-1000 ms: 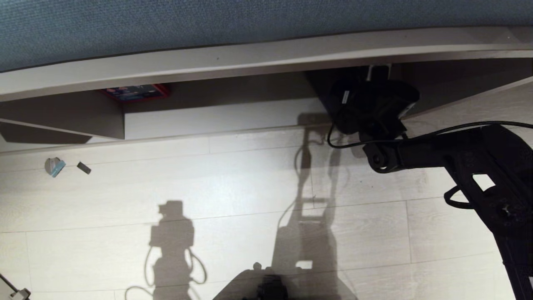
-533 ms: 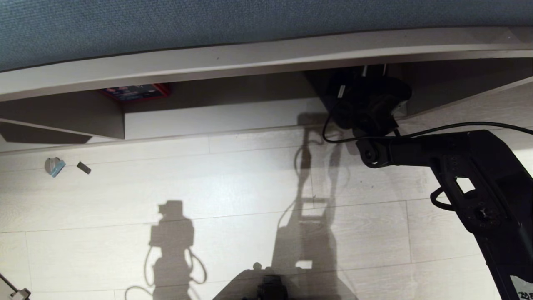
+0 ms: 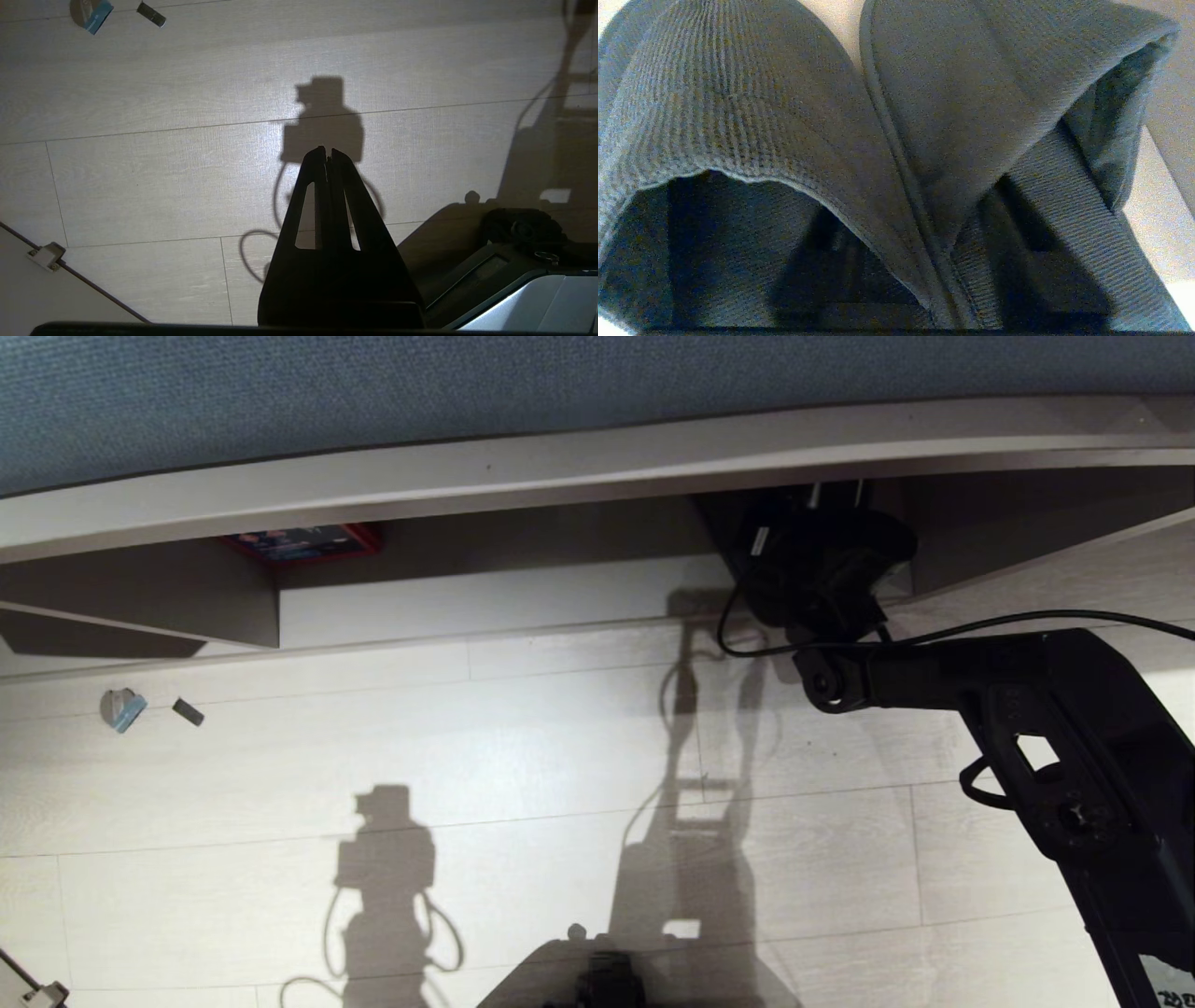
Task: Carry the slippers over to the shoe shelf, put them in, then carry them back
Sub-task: Pick up the slippers in the shoe cabinet
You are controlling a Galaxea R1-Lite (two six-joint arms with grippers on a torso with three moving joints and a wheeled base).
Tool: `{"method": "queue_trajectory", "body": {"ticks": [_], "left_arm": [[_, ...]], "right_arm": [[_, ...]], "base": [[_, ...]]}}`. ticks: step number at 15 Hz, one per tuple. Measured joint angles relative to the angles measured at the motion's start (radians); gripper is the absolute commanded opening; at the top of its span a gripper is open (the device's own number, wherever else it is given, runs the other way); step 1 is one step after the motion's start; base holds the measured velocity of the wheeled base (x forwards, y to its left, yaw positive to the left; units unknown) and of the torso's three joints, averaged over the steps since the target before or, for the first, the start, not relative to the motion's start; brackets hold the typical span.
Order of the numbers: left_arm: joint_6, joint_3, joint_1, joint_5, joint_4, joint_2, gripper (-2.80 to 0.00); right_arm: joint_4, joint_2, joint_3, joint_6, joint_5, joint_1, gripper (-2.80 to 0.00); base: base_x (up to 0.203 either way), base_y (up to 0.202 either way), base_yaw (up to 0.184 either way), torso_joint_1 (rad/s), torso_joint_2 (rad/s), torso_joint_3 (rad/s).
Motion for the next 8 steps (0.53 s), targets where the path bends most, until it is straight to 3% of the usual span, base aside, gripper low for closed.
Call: {"method": "queue_trajectory", "body": {"ticks": [8], "left_arm": [[0.0, 0.0, 0.0, 0.0, 0.0, 0.0, -2.8]], "right_arm": [[-0.04, -0.029, 0.022, -0.002, -0.021, 0.0, -2.8]], "base": [[0.0, 0.0, 0.0, 0.0, 0.0, 0.0]]}}
